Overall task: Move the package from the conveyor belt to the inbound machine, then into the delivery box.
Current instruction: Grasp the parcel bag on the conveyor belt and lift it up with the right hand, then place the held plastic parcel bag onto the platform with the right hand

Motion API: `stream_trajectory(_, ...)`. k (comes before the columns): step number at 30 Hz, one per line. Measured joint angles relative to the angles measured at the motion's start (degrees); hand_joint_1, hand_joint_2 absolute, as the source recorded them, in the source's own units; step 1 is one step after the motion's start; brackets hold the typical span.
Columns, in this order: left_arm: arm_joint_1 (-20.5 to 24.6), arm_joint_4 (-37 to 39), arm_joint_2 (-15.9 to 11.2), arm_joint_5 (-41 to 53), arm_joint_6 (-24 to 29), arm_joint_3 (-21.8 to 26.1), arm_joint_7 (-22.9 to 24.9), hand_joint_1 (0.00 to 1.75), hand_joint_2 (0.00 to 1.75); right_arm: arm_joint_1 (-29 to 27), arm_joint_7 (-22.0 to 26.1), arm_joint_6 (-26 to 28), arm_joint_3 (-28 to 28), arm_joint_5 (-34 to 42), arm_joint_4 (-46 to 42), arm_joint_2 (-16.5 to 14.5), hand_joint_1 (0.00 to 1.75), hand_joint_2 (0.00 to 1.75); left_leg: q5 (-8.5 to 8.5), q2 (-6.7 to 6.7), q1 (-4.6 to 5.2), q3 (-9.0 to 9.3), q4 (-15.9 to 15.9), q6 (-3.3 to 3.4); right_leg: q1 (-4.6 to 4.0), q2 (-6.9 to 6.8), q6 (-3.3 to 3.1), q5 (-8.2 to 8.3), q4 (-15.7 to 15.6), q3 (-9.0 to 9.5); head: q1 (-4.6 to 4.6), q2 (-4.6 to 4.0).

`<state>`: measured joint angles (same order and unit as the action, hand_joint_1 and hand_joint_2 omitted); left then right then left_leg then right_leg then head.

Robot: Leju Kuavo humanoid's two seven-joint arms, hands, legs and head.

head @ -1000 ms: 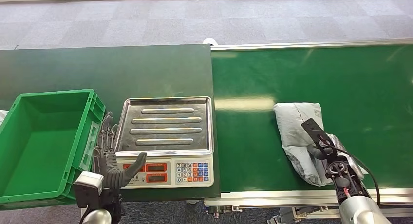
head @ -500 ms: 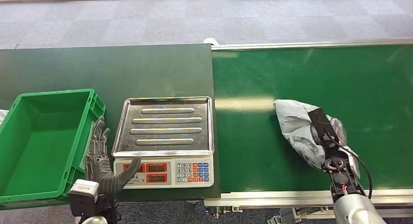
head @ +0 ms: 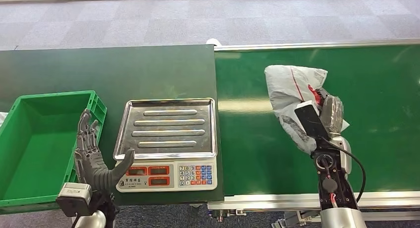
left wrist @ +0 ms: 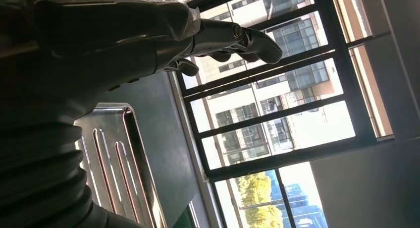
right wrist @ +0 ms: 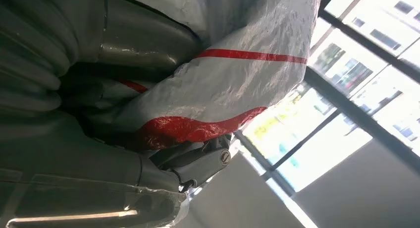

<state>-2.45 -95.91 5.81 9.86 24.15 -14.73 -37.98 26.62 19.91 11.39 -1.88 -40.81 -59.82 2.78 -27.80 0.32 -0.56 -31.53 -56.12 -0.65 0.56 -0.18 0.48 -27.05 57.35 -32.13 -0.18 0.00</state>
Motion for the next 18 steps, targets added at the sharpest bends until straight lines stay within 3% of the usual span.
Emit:
stream_trajectory(7,4.6,1.3,0.1,-0.5,-0.9,0.1,0.0,0.0,1.75,4.4,1.5,-12.9,-13.5,-0.6,-1.2,-3.7,1.75,1.75,0.03,0.02,-0.03,-0.01,0.0,-0.02,-0.04,0.02,-0.01,0.0,0.0,-0.01,0.0,0.0)
stream_trajectory(15,7.1,1.9,0.1,-0.3,-0.3,0.0,1.7,0.0,1.75,10.4,0.4,-17.4,-26.2,-1.1,2.0,-11.1,1.75,1.75,0.06,0.02,-0.04,-0.07,0.0,-0.02,-0.04,0.02,-0.02,-0.01,0.0,-0.06,0.01,0.0)
stream_trajectory(18,7.6,1.6,0.1,0.1,0.1,0.1,2.8,0.0,1.75,12.9,-1.1,-18.3,-28.5,0.0,4.8,-12.8,0.45,1.75,0.06,0.03,-0.02,-0.07,0.0,-0.02,-0.03,0.02,-0.01,-0.01,0.0,-0.06,0.02,0.0)
